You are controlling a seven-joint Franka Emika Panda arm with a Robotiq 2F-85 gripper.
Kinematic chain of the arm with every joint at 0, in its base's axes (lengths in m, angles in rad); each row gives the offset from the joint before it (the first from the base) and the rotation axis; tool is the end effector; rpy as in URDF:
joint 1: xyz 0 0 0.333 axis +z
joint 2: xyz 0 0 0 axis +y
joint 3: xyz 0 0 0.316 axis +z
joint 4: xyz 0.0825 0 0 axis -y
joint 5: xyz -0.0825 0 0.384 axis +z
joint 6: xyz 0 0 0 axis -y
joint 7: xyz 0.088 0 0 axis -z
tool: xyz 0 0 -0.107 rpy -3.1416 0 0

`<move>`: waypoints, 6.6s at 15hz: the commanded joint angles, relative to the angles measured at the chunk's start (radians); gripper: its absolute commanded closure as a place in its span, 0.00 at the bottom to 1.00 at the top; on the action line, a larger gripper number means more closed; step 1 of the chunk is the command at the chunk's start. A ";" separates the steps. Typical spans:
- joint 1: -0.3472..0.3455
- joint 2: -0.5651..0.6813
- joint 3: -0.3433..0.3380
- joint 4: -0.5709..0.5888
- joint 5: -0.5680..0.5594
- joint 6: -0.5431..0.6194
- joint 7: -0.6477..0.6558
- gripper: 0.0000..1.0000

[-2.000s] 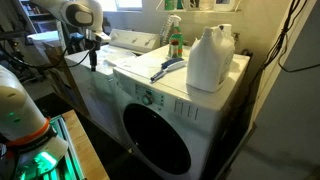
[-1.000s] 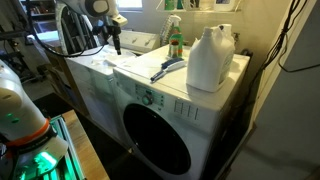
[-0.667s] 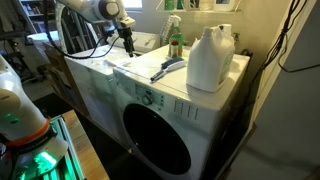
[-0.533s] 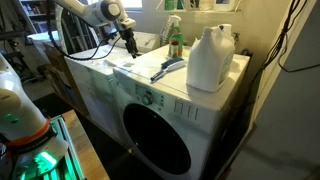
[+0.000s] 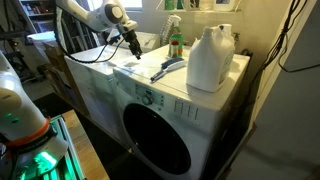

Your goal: Pick up the paper towel on top of the right laundry machine and use it to wipe the left laundry machine top

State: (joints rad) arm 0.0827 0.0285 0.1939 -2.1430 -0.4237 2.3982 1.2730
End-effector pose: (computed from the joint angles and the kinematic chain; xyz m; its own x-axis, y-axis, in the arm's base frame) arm 0.5445 0.1508 0.4139 0.6924 -0.6192 0.3704 -0.6448 -0.7614 -0.0675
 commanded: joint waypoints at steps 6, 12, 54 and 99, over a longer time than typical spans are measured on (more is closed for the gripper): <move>0.052 0.135 -0.080 0.051 -0.089 0.121 0.044 0.00; 0.109 0.175 -0.126 0.079 -0.121 0.107 0.063 0.58; 0.176 0.341 -0.247 0.347 -0.404 -0.132 0.263 1.00; 0.175 0.322 -0.155 0.339 -0.151 -0.063 0.190 1.00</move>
State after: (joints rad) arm 0.2397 0.3737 0.0502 -1.7764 -0.6058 2.3347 1.4584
